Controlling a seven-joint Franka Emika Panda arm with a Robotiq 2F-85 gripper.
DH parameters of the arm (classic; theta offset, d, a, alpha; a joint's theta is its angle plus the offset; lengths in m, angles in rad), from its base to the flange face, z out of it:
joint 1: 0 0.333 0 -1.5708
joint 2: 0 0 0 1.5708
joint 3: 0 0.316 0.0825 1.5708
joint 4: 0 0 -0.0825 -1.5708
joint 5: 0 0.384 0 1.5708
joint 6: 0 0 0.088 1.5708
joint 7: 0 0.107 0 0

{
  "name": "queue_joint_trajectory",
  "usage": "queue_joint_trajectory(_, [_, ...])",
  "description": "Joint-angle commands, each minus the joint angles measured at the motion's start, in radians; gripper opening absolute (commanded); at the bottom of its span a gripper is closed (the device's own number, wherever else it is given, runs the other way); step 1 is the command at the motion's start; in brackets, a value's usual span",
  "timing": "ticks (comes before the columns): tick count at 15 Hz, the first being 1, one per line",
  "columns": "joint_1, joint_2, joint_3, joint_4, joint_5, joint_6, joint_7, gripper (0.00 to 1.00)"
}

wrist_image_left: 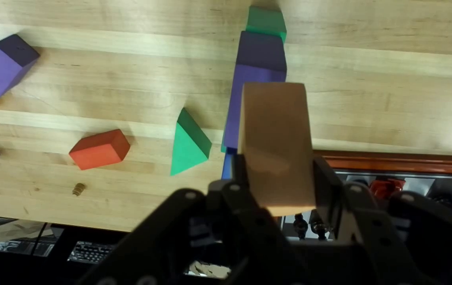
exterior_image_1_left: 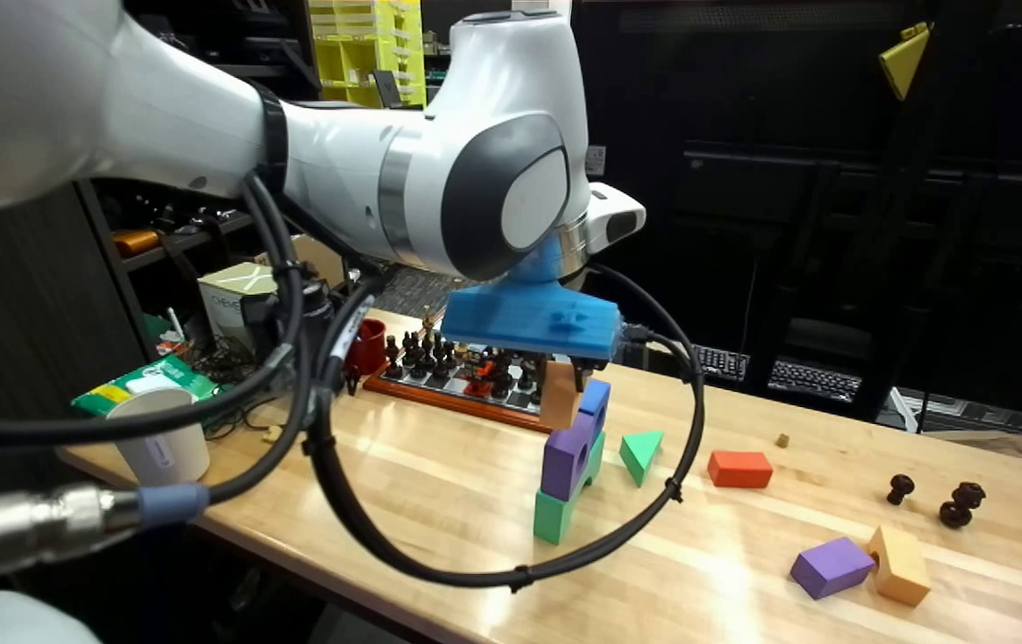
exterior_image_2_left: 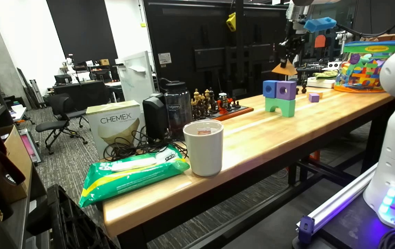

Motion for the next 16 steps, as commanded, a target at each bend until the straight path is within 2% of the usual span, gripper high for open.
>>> queue_joint_trajectory(1, [0.012,0.041,-0.007,0.046,-0.002,-0.028,0.001,0.17])
queue_joint_trajectory(16, [0.013,0.225,-0.010,0.185,0.008,-0.076,-0.002,0.17])
